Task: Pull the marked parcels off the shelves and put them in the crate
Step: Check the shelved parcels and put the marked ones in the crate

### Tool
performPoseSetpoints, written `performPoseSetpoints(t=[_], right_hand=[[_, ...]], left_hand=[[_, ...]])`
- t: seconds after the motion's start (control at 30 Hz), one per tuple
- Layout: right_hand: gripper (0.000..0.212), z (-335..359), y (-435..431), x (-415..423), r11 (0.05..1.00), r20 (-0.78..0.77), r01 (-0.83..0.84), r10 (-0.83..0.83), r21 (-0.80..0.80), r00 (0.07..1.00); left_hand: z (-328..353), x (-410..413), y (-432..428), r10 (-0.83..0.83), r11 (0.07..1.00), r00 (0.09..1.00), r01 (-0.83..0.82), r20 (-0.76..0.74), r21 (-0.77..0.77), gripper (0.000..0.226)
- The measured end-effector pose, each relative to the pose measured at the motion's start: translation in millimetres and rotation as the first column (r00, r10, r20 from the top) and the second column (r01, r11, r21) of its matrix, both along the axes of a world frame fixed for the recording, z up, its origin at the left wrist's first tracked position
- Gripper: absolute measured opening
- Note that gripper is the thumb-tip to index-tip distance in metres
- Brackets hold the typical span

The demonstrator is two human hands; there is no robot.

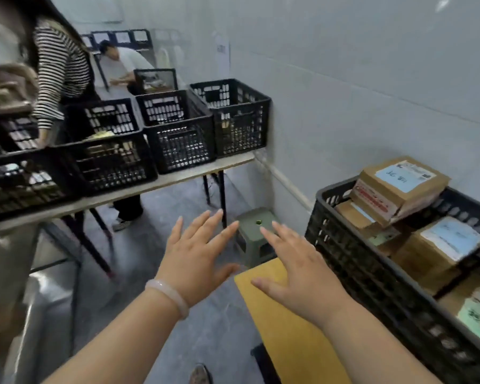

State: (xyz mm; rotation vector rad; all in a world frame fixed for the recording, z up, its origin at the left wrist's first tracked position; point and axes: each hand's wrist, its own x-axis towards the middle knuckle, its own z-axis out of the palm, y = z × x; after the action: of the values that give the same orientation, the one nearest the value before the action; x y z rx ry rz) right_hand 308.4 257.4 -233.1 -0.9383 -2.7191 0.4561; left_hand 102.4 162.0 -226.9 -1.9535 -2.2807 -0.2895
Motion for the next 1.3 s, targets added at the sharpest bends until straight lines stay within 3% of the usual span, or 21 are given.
performPoseSetpoints(t=[0.27, 0.5, 0.73, 1.0, 1.13, 1.3], right_hand=[[0.092, 16.7, -71.2, -125.9, 0.926, -0.008, -0.372, 0.373, 0.069, 0.928], [0.088, 23.0, -163.6, -255.1, 0.755, -0.035, -0.648, 0.654, 0.1, 0.756], [0.088, 23.4, -287.1, -361.8, 0.484, -0.028, -0.864, 0.874, 0.135, 0.485], [0.091, 3.7, -410.6, -406.8, 0.119, 0.038, -0.991, 0.992, 0.059, 0.122], [0.089, -8.1, -462.0, -427.2, -0.01, 0.017, -0.999, 1.0, -0.052, -0.011], [0.081, -39.9, -509.0, -438.7, -0.086, 0.077, -0.959, 0.991, -0.27, -0.111]], left_hand=[[11.1, -61.1, -145.2, 0.406, 0.913, 0.914, -0.406, 0.005, 0.038, 0.078], [15.7, -128.7, -266.8, 0.673, 0.739, 0.739, -0.67, -0.029, 0.065, 0.079], [2.5, -167.6, -404.0, 0.884, 0.467, 0.467, -0.882, -0.009, 0.069, 0.077], [-21.4, -143.9, -512.0, 0.99, 0.117, 0.116, -0.993, 0.075, -0.01, 0.075], [-33.9, -125.3, -554.4, 0.988, -0.081, -0.091, -0.993, 0.123, -0.087, 0.073], [-54.9, -98.7, -578.4, 0.953, -0.221, -0.261, -0.946, 0.154, -0.237, 0.071]])
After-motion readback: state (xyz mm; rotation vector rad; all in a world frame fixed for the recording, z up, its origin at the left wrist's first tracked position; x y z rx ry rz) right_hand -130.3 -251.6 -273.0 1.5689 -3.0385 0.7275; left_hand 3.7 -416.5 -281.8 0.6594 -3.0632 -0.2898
